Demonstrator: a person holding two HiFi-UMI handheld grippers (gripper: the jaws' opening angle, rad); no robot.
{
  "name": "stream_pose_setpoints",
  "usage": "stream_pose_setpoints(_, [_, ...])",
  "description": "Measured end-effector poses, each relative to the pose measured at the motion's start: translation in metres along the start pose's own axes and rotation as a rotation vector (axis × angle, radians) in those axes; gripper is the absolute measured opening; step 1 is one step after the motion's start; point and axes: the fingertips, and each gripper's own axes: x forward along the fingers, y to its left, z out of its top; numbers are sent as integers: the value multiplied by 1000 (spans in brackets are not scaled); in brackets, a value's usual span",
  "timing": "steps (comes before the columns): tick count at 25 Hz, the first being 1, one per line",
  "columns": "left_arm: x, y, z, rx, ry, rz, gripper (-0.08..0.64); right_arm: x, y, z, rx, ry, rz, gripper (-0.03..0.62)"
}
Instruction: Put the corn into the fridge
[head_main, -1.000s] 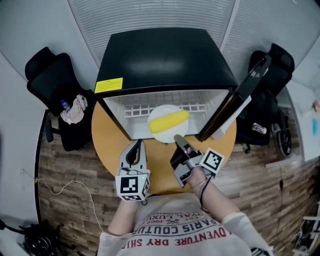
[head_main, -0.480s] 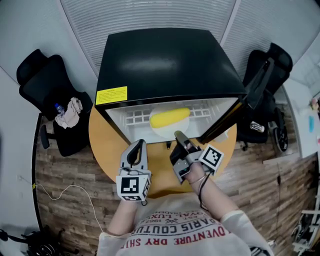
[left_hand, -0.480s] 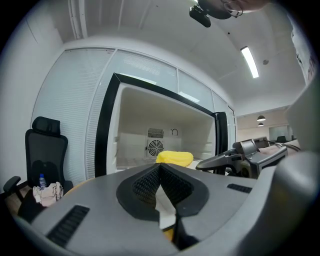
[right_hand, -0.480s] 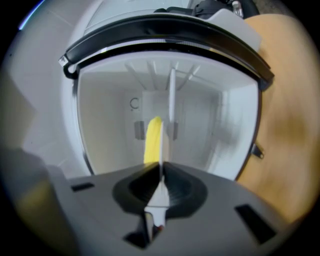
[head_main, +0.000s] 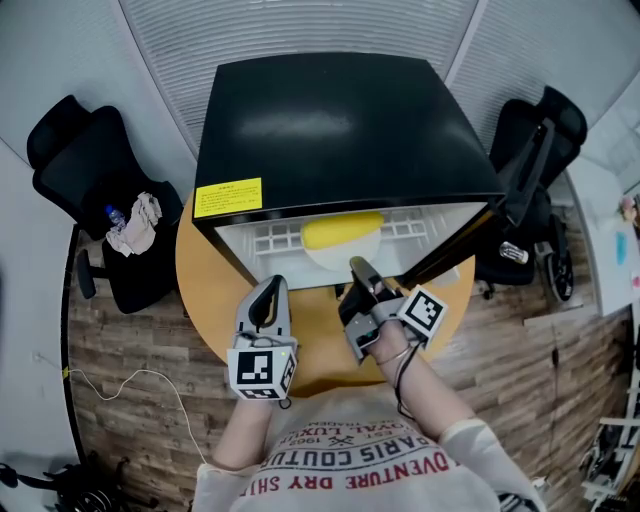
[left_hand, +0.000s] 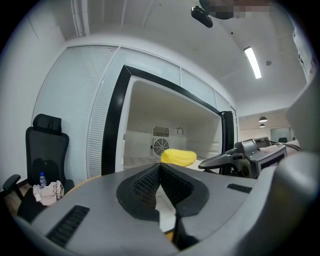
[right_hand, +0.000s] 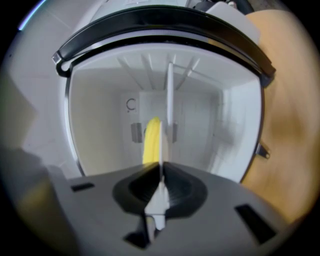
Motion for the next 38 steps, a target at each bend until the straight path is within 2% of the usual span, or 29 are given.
stream_pose_setpoints(19, [24, 7, -2, 10, 18, 11, 34, 30, 1, 11, 22, -49, -4, 49])
stream_pose_setpoints(26, [27, 10, -5, 1, 23, 12, 34, 31, 2, 11, 15, -56, 25, 52])
stream_pose_setpoints(30, [28, 4, -3, 5, 20, 3, 34, 30, 5, 10, -8, -37, 45, 55])
stream_pose_setpoints(33, [27, -2, -3, 11, 18, -9, 34, 28, 9, 3, 10, -5, 68, 103])
stream_pose_setpoints(38, [19, -12, -3, 17, 15, -21, 34, 9, 13, -11, -29, 40, 88, 118])
